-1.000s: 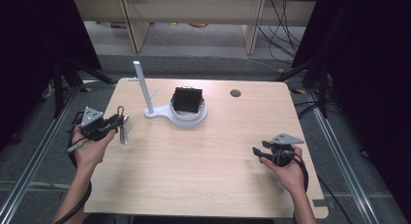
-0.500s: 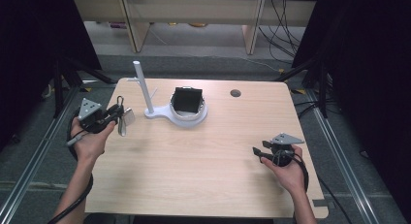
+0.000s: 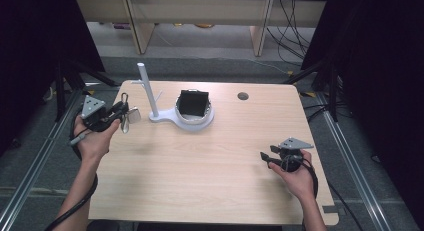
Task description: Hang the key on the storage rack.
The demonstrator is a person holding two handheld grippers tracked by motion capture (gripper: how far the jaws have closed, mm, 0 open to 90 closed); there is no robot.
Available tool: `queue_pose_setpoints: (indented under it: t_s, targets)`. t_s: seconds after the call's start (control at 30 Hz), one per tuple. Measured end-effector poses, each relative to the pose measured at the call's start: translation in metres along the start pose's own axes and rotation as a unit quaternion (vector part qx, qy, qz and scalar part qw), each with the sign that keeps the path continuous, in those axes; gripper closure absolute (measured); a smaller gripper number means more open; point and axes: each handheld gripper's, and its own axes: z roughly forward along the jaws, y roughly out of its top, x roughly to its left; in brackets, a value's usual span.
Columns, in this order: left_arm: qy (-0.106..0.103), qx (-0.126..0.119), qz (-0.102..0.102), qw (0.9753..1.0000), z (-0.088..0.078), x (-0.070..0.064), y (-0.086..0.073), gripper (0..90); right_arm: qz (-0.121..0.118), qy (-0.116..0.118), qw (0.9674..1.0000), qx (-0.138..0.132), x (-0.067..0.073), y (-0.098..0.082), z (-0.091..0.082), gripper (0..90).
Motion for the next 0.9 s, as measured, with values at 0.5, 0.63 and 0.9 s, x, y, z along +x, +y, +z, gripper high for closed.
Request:
queue_pose_setpoints:
  t_s: [0.5, 0.63, 0.9]
  targets:
    - [0.001, -0.011, 0.001, 0.9999, 0.009, 0.0, 0.015, 75.3, -0.002, 0.0, 1.0, 0.001, 0.0, -0.001, 0.0, 49.0]
    - [0.002, -0.013, 0.001, 0.9999, 0.011, 0.001, 0.018, 75.4, 0.002, 0.0, 1.0, -0.004, -0.001, -0.001, 0.001, 49.0]
    - [0.003, -0.015, 0.001, 0.9999, 0.014, 0.003, 0.024, 75.3, 0.01, 0.002, 0.9999, 0.006, 0.001, -0.001, 0.0, 48.9]
